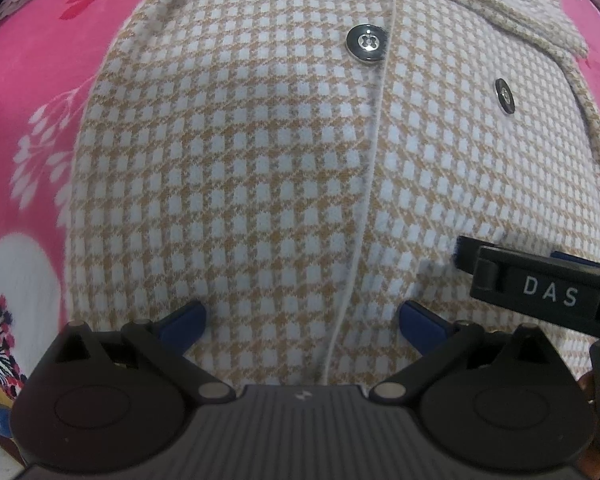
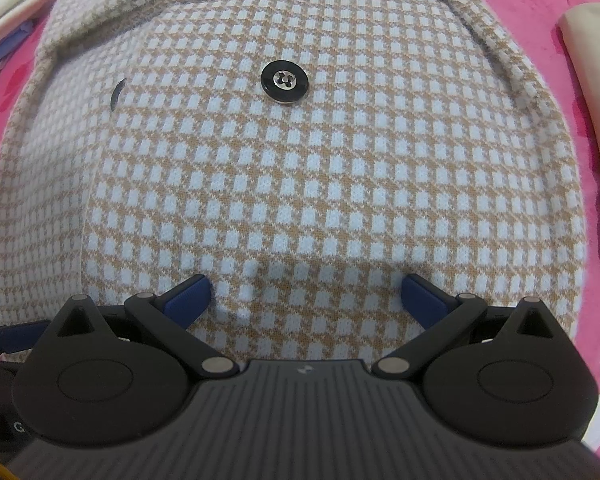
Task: Fold clothes
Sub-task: 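Lower both open grippers onto the cardigan front and press it flat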
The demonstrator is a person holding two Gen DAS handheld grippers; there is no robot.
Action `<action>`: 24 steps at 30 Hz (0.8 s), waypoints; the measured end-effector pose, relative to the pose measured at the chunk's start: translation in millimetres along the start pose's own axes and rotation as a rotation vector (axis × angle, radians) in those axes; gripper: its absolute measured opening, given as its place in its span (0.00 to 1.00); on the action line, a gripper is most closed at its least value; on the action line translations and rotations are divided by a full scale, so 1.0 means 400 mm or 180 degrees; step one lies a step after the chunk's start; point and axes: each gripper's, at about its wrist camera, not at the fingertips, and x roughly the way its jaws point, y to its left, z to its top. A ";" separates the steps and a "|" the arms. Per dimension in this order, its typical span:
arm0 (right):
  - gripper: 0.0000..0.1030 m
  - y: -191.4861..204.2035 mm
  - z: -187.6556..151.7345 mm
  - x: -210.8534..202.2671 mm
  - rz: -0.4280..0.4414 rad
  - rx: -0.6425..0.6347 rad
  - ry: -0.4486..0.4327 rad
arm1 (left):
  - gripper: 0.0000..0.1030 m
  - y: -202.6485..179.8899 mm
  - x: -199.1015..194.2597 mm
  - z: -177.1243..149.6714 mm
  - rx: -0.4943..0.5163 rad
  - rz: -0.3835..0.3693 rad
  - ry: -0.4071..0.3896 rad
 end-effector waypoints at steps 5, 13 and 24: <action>0.99 0.006 -0.013 -0.006 -0.0010 0.0008 -0.0008 | 1.00 -0.001 -0.007 -0.005 0.0003 -0.0002 -0.0004; 0.99 0.011 -0.030 -0.012 -0.0023 -0.0005 -0.0006 | 1.00 0.003 -0.019 -0.008 0.0015 -0.0005 0.0006; 0.99 0.010 -0.033 -0.010 -0.0033 -0.0003 -0.0011 | 1.00 -0.003 -0.025 -0.011 0.0017 -0.0002 -0.0007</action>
